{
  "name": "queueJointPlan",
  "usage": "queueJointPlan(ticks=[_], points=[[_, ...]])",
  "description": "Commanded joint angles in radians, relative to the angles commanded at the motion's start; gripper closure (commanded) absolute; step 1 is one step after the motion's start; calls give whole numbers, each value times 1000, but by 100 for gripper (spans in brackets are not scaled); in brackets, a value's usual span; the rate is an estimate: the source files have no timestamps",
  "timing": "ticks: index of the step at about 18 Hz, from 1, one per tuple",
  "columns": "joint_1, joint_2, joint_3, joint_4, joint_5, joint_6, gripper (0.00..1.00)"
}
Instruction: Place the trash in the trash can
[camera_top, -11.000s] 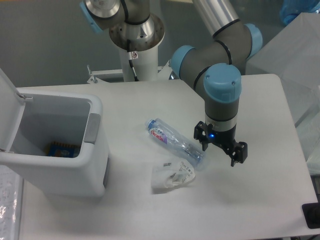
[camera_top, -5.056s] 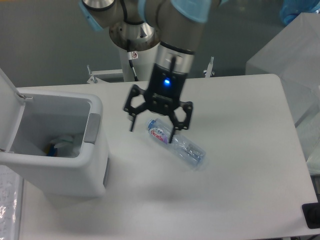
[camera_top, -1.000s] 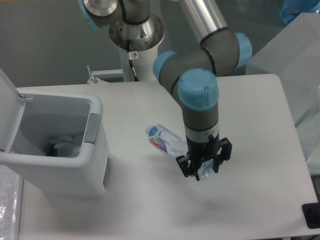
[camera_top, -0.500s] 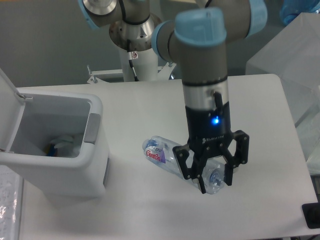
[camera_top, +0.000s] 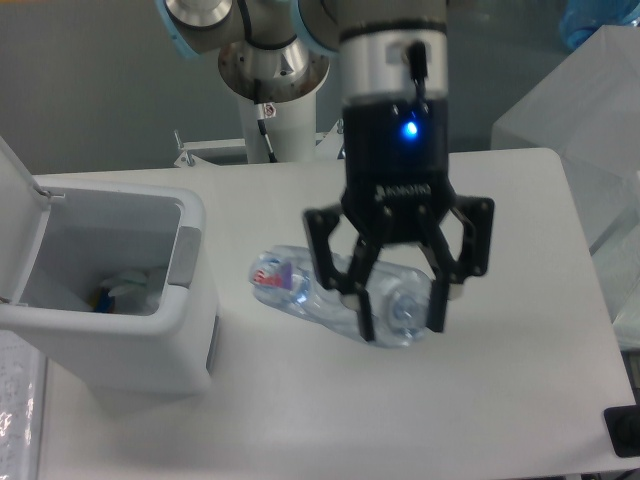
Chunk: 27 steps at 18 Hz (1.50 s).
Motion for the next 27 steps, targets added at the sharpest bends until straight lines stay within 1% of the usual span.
queueJointPlan(ticks=[3, 6, 9, 10, 12, 14, 15, 18, 20, 23, 26, 27], points=[[-55, 2, -18, 2, 2, 5, 48], [-121, 15, -72, 12, 2, 31, 45], [-183, 26, -135, 69, 3, 60, 45], [-192, 34, -156, 78, 3, 61, 45], [-218, 37, -182, 80, 3, 78, 43], [-227, 43, -204, 80, 3, 91, 42], [-229, 49, -215, 80, 3, 94, 38], [-229, 69, -250, 80, 5, 150, 18], [-229, 74, -264, 80, 5, 172, 0], [-229, 74, -270, 80, 3, 187, 0], [-217, 55, -265, 80, 5, 190, 0], [-204, 39, -264, 80, 5, 190, 0]])
